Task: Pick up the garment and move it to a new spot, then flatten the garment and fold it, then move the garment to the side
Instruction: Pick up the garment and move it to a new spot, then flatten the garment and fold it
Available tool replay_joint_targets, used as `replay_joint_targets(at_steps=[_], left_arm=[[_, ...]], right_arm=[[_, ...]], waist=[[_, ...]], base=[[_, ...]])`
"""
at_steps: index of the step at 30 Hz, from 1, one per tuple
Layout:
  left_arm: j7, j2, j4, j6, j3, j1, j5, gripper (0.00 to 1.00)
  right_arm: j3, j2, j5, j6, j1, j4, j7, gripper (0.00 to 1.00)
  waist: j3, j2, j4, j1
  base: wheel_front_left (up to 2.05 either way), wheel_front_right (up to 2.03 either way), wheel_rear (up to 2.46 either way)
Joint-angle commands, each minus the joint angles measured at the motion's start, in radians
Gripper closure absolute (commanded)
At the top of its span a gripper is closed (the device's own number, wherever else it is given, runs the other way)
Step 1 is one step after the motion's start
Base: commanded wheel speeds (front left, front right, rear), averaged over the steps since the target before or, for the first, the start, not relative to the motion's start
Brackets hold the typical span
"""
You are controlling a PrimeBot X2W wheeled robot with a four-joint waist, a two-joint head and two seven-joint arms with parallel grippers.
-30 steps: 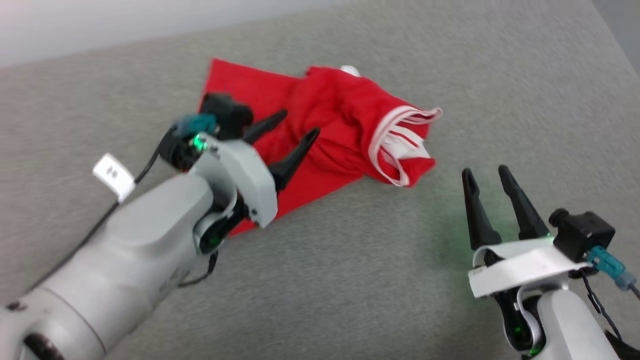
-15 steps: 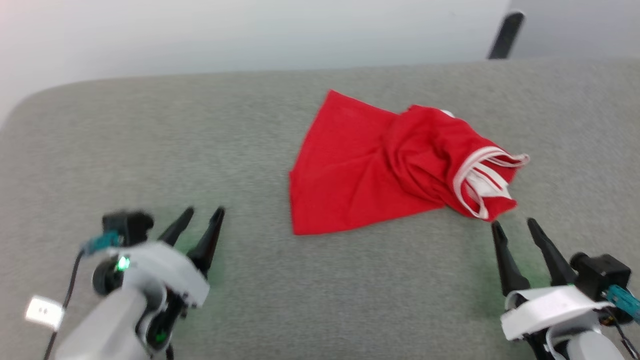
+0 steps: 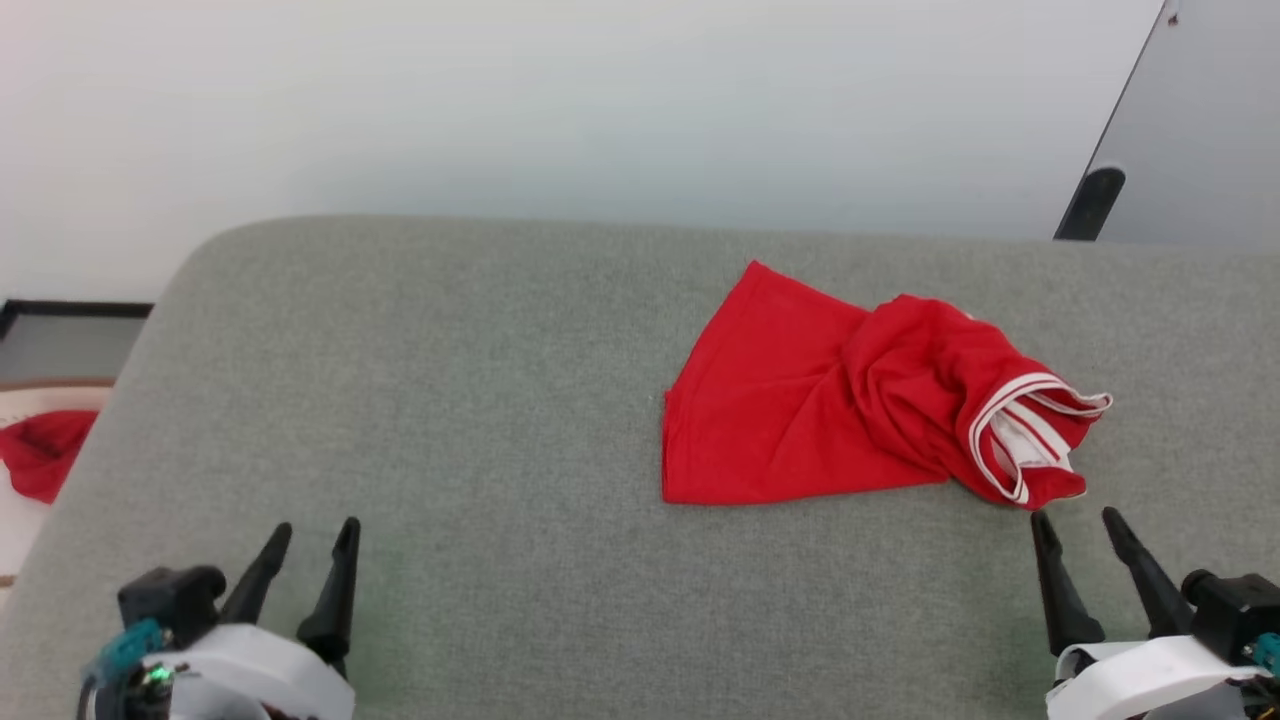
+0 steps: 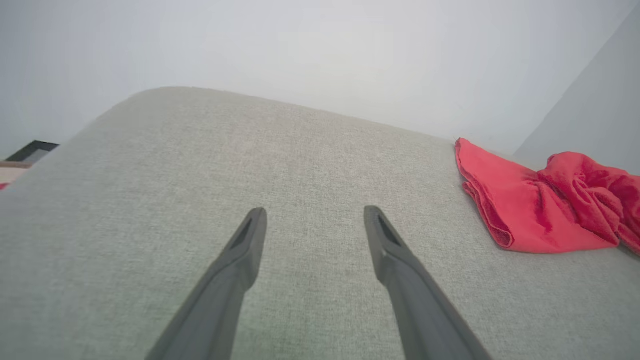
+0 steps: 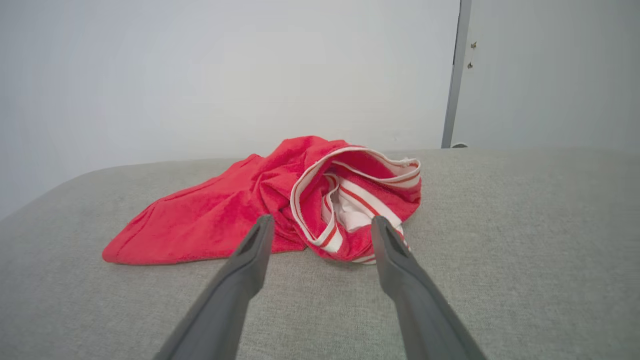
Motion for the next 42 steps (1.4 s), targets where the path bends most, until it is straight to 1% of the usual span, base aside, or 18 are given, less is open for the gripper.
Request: replay_joint_targets(at_steps=[1, 4, 7, 10, 15, 25, 33, 42], left_arm=[[0.000, -0.012, -0.032, 0.010, 0.028, 0.039, 0.039, 0.00], [0.000, -0.036, -0.110, 0.022, 0.099, 0.091, 0.121, 0.00], [0.000, -0.057, -0.168, 0.031, 0.145, 0.140, 0.206, 0.00], [0.000, -0.068, -0.216, 0.024, 0.176, 0.174, 0.280, 0.00], [0.000, -0.090, -0.255, 0.014, 0.209, 0.215, 0.335, 0.00], [0.000, -0.141, -0.288, -0.010, 0.262, 0.259, 0.389, 0.00], [0.000, -0.157, -0.287, -0.024, 0.274, 0.262, 0.409, 0.00], [0.000, -0.161, -0.274, -0.033, 0.269, 0.254, 0.421, 0.00]], right_arm=[[-0.012, -0.004, -0.005, -0.001, 0.016, -0.007, 0.001, 0.00], [-0.033, -0.008, -0.007, -0.001, 0.021, -0.020, 0.004, 0.00], [-0.052, -0.008, -0.002, -0.001, 0.020, -0.036, 0.008, 0.00], [-0.065, -0.009, 0.003, -0.001, 0.018, -0.054, 0.009, 0.00], [-0.074, 0.000, 0.008, -0.001, 0.015, -0.079, 0.014, 0.00], [-0.065, 0.027, -0.001, -0.001, 0.033, -0.078, 0.012, 0.00], [-0.063, 0.030, -0.006, -0.001, 0.028, -0.080, 0.009, 0.00], [-0.054, 0.041, -0.007, -0.001, 0.025, -0.075, 0.007, 0.00]], waist=[[-0.027, 0.0000, -0.003, 0.0000], [-0.037, 0.0000, -0.015, 0.0000], [-0.045, 0.0000, -0.026, 0.0000], [-0.051, 0.0000, -0.039, 0.0000], [-0.054, 0.0000, -0.055, 0.0000], [-0.050, 0.0000, -0.064, 0.0000], [-0.053, 0.0000, -0.061, 0.0000], [-0.055, 0.0000, -0.060, 0.0000]], base=[[0.00, 0.00, 0.00], [0.00, 0.00, 0.00], [0.00, 0.00, 0.00], [0.00, 0.00, 0.00], [0.00, 0.00, 0.00], [0.00, 0.00, 0.00], [0.00, 0.00, 0.00], [0.00, 0.00, 0.00]])
